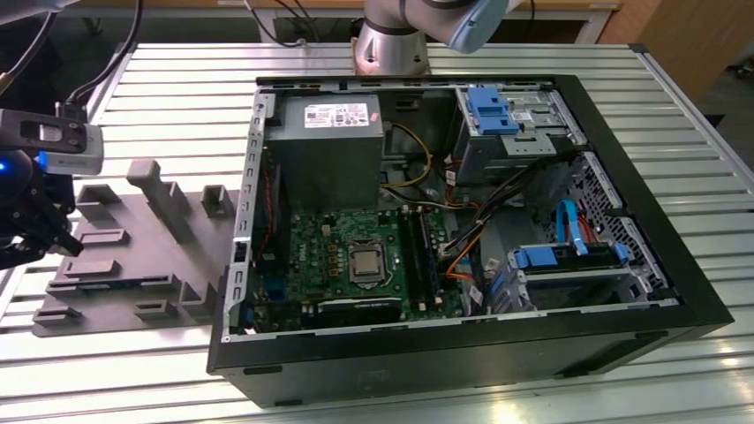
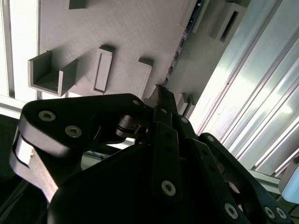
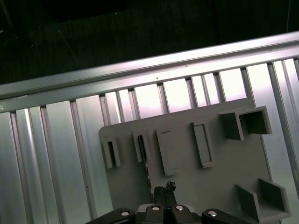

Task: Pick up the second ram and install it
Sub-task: 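Pick up the second ram and move it above second insertion slot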

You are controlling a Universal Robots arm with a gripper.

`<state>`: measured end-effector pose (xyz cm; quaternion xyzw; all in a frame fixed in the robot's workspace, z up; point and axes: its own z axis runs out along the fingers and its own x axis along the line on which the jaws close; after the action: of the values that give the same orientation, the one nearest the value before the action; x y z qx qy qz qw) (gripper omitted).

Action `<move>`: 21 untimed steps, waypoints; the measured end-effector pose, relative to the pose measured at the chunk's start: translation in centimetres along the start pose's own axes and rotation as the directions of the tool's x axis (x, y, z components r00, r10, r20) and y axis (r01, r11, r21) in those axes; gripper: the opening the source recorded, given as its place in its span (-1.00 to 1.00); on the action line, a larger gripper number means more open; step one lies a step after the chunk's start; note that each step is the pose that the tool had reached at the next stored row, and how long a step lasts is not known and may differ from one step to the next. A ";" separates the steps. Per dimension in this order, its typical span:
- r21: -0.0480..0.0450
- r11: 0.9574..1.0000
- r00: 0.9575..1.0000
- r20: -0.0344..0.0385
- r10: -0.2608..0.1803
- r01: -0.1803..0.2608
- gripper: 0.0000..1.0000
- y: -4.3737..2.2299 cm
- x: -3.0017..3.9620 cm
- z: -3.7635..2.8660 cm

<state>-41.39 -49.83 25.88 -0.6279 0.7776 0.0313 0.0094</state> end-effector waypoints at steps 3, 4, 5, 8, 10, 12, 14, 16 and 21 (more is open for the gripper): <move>0.000 1.000 1.000 0.000 -0.001 0.001 -0.79 -0.02 0.08 0.10; 0.000 1.000 1.000 0.000 -0.001 0.001 -0.79 -0.03 0.11 0.14; 0.000 1.000 1.000 0.000 -0.001 0.001 -0.79 -0.04 0.14 0.18; 0.000 1.000 1.000 0.000 -0.001 0.001 -0.79 -0.06 0.22 0.30; 0.000 1.000 1.000 0.000 -0.002 0.002 -0.79 -0.07 0.27 0.38; 0.000 1.000 1.000 0.000 -0.002 0.002 -0.79 -0.08 0.32 0.45; 0.000 1.000 1.000 0.000 -0.002 0.002 -0.79 -0.09 0.37 0.52; 0.000 1.000 1.000 0.000 -0.003 0.003 -0.79 -0.10 0.42 0.58; 0.000 1.000 1.000 0.000 -0.003 0.003 -0.79 -0.15 0.59 0.73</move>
<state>-41.39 -50.39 25.12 -0.6292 0.7766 0.0312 0.0093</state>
